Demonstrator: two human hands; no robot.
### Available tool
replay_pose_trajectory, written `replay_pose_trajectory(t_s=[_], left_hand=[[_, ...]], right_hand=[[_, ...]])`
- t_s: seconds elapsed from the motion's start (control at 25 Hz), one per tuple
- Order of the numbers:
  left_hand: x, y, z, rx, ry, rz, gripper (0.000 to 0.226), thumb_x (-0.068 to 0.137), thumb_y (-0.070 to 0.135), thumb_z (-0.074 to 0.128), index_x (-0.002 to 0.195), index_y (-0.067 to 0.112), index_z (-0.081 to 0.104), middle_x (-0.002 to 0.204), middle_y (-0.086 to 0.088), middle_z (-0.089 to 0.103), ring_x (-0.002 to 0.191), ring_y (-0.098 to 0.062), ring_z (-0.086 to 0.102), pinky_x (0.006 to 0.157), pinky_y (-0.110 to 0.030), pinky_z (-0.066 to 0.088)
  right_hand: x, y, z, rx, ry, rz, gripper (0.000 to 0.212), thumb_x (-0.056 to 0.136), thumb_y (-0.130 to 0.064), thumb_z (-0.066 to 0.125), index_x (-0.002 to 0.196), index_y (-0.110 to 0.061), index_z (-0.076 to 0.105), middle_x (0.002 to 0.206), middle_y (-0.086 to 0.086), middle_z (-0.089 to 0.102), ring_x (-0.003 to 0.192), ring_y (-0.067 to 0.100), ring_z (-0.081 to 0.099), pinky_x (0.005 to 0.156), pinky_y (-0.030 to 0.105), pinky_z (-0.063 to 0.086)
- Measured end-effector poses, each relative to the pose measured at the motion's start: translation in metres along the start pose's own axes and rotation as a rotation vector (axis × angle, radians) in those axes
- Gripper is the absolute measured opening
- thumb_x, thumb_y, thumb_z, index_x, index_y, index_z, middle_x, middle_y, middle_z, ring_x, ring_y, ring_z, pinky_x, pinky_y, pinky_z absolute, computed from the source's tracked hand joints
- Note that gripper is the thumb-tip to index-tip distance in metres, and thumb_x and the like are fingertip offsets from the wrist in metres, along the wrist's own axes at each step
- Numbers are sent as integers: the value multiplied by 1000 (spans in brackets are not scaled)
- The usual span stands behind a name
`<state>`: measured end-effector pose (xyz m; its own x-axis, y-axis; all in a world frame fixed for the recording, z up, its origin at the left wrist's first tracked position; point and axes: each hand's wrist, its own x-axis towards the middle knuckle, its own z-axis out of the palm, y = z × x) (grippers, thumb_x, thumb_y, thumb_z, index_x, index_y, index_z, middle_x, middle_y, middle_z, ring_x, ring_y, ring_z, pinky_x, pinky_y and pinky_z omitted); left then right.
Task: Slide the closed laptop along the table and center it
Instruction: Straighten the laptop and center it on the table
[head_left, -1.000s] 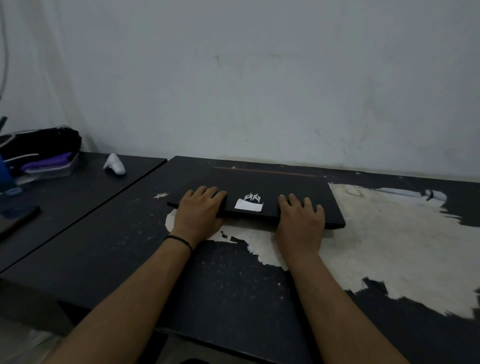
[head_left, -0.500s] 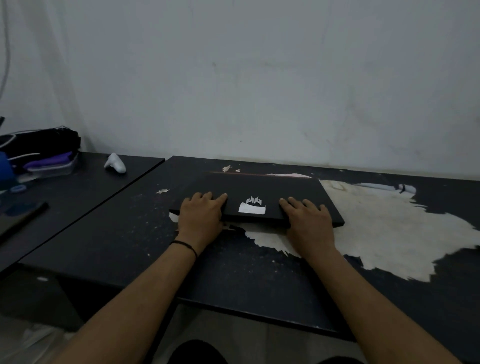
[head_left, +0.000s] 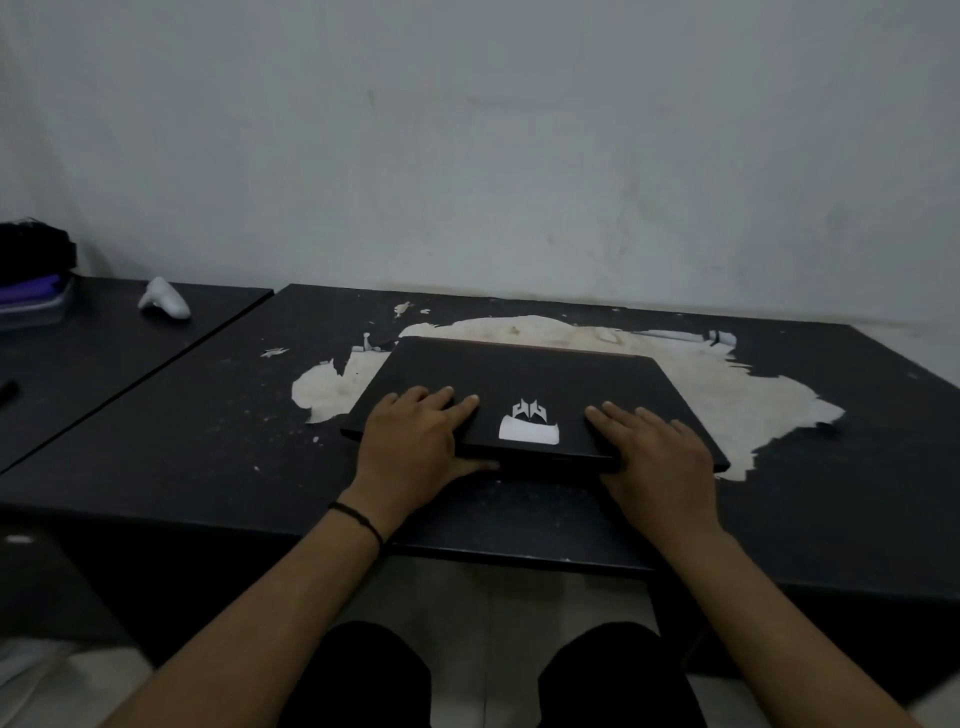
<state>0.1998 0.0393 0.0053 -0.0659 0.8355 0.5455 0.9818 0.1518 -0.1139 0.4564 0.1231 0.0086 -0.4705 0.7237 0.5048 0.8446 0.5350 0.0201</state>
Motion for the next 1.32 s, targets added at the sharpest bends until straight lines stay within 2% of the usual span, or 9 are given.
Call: replay_pose_trajectory(t_s=[0.2, 0.36, 0.6, 0.8, 0.88, 0.96, 1.04, 1.2, 1.32], left_hand=[[-7, 4, 2, -74, 18, -42, 96, 63, 97, 33, 130, 34, 65, 131, 2, 68, 118, -26, 64, 98, -46, 49], [-9, 4, 0, -77, -18, -33, 97, 65, 96, 32, 135, 36, 60, 138, 5, 63, 124, -23, 59, 102, -43, 45], [-10, 1, 0, -126, -95, -55, 96, 64, 96, 33, 142, 43, 50, 148, 12, 53, 132, -20, 48, 109, -39, 38], [-13, 2, 0, -209, -130, -116, 93, 69, 96, 26, 140, 42, 53, 149, 9, 50, 136, -19, 40, 114, -41, 32], [-14, 0, 0, -283, -4, -247, 83, 79, 90, 28, 133, 38, 61, 145, 0, 54, 135, -24, 41, 113, -48, 32], [-15, -6, -1, -308, 120, -491, 69, 86, 76, 40, 132, 30, 62, 142, -9, 53, 135, -31, 41, 112, -51, 33], [-17, -13, 0, -396, 59, -711, 68, 86, 66, 52, 138, 23, 54, 141, -13, 54, 132, -35, 43, 109, -50, 37], [-20, -23, 3, -497, -125, -708, 83, 83, 70, 53, 148, 20, 45, 141, -12, 55, 132, -35, 46, 108, -49, 40], [-23, -24, -2, -511, -157, -683, 89, 79, 75, 55, 151, 23, 42, 143, -12, 53, 135, -34, 44, 110, -50, 39]], right_hand=[[-7, 5, 1, 96, 52, -25, 71, 64, -53, 85, 128, -30, 64, 130, -3, 66, 118, 29, 64, 97, 48, 49], [-11, 6, -2, 154, 64, -40, 72, 68, -73, 64, 126, -31, 66, 130, -5, 66, 121, 24, 62, 102, 45, 48], [-11, 6, -4, 171, -40, -56, 75, 74, -80, 50, 134, -36, 58, 142, -12, 56, 133, 16, 50, 110, 41, 39], [-11, 7, -1, 215, -97, -49, 78, 75, -84, 44, 137, -38, 54, 147, -16, 49, 139, 11, 42, 115, 38, 31], [-16, 7, -2, 267, -46, 44, 82, 72, -88, 43, 132, -35, 60, 145, -12, 53, 138, 15, 43, 115, 44, 31], [-24, 13, -5, 300, 47, 306, 87, 69, -90, 47, 131, -30, 61, 146, 0, 52, 138, 25, 42, 113, 50, 33], [-31, 20, -8, 367, 22, 570, 95, 67, -89, 49, 137, -24, 54, 146, 7, 52, 135, 32, 44, 110, 52, 37], [-34, 26, -10, 585, -80, 611, 94, 69, -79, 63, 145, -26, 45, 144, 4, 54, 128, 31, 52, 103, 48, 45], [-32, 30, -14, 634, -84, 619, 92, 68, -74, 70, 144, -27, 47, 145, 3, 54, 128, 30, 53, 100, 47, 45]])
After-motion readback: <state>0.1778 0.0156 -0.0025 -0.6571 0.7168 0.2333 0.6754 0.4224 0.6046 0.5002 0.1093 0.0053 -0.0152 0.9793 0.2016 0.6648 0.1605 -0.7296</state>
